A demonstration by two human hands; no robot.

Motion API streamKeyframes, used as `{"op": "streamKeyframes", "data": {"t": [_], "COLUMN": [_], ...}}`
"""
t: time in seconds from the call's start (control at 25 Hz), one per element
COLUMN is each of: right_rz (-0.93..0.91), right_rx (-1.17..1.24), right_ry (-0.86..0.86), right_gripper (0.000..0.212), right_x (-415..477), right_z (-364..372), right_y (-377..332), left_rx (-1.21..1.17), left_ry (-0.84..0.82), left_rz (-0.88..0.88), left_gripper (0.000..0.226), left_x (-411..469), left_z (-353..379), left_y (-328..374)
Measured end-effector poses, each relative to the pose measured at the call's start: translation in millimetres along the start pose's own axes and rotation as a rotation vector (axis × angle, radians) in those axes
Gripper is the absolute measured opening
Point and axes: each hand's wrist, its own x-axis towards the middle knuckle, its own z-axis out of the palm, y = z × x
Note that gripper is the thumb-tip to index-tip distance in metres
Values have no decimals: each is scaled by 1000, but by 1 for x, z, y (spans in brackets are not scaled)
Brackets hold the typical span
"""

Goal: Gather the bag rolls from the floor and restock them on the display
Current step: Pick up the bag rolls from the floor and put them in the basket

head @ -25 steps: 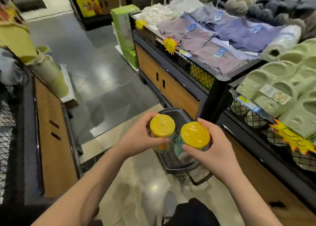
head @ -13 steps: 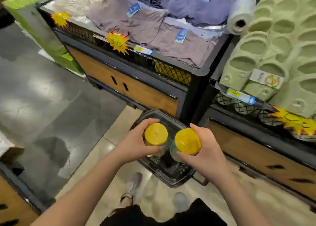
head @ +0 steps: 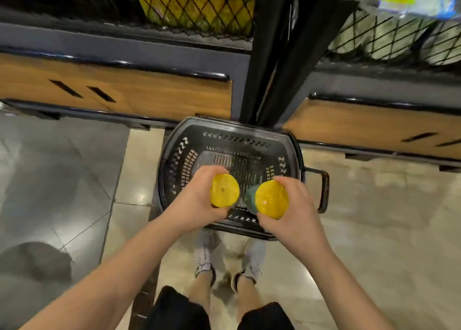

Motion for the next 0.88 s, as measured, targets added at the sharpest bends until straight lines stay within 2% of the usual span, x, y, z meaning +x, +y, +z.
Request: {"op": "streamKeyframes", "data": {"t": [0.12,0.32,0.44,0.56,0.72,0.8,0.88], "right_rz": [43,113,107,141,77,69,90], "right_rx": [-40,-170,-247,-311,-396,-403,-391], "right_ry": [-9,-77,-97,-192,-212,-258,-343], "right_gripper": [79,72,79,93,68,67,74], "right_x": [32,83,105,122,131,134,142], "right_z": [71,162,193,213,229,238,247], "right_y": [58,135,168,188,198,202,203], "left_rx": [40,270,421,544,633,663,662], "left_ry": [-54,-214,-349,-468,-501,-511,-494], "left_rz": [-79,-156,-170,-144,-153,-161,-155], "left_gripper": [75,65,74,83,72,63,63], "left_x": [43,119,151,168,175,178,180], "left_z": [61,152,192,220,237,240,238], "left_y": [-66,-158,-198,-229,-252,-257,-262]}}
